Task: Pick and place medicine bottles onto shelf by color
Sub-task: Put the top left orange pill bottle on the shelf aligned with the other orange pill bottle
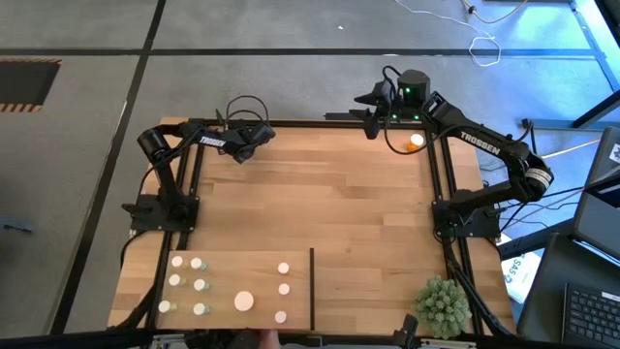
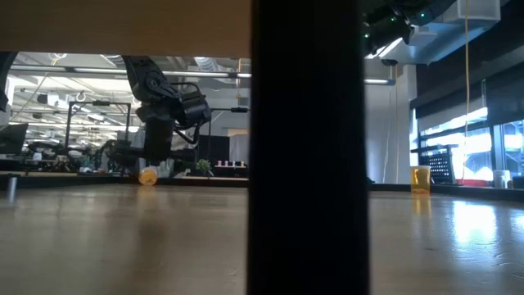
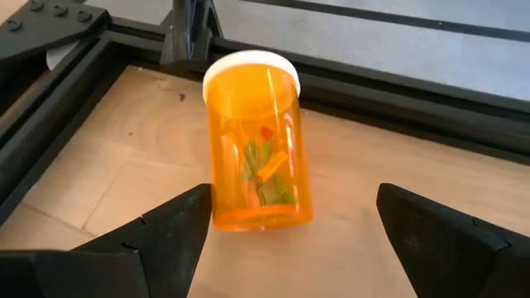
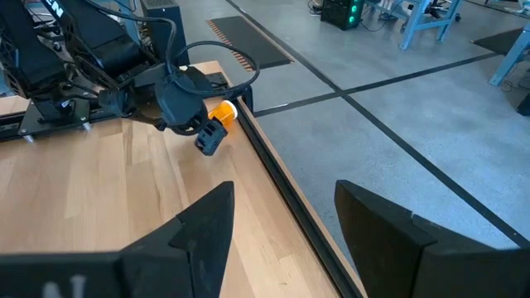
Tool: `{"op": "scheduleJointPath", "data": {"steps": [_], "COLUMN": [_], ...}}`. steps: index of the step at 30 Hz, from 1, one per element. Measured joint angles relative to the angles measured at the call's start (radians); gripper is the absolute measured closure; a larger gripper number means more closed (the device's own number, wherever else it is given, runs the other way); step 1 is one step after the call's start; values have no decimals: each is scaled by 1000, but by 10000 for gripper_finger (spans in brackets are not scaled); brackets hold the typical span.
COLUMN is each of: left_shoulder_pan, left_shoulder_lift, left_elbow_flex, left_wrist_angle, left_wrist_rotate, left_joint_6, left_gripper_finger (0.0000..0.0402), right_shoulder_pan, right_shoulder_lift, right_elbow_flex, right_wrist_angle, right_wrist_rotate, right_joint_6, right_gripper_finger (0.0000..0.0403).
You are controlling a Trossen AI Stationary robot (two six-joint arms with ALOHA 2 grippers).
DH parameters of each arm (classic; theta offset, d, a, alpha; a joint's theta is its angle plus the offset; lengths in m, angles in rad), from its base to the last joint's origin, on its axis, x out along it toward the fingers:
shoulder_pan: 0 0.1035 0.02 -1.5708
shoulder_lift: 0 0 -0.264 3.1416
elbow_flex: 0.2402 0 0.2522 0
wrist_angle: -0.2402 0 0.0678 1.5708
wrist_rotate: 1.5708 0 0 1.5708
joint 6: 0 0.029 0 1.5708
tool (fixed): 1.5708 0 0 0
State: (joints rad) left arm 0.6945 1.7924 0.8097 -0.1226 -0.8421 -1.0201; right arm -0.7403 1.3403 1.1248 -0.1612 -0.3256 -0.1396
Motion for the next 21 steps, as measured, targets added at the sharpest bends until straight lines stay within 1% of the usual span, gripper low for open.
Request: {"op": "scheduleJointPath", "data": {"steps": [6,9,16,21], "left_shoulder_pan": [0,0,0,0], "left_shoulder_lift": [0,0,0,0], "left_elbow_flex": [0,0,0,0], "left_wrist_angle": [0,0,0,1], "left_wrist_rotate": [4,11,37,54], "left_joint_6": [-23,-25,-78,-80], "left_gripper_finger": [65,73,121,157], "right_shoulder_pan": [0,0,0,0], "right_shoulder_lift": [0,0,0,0], "right_elbow_flex": [0,0,0,0], "right_wrist_angle": [0,0,0,0], "right_wrist_rotate": [0,0,0,0], "right_joint_6": [0,0,0,0], "right_gripper_finger": [189,189,189,189]}}
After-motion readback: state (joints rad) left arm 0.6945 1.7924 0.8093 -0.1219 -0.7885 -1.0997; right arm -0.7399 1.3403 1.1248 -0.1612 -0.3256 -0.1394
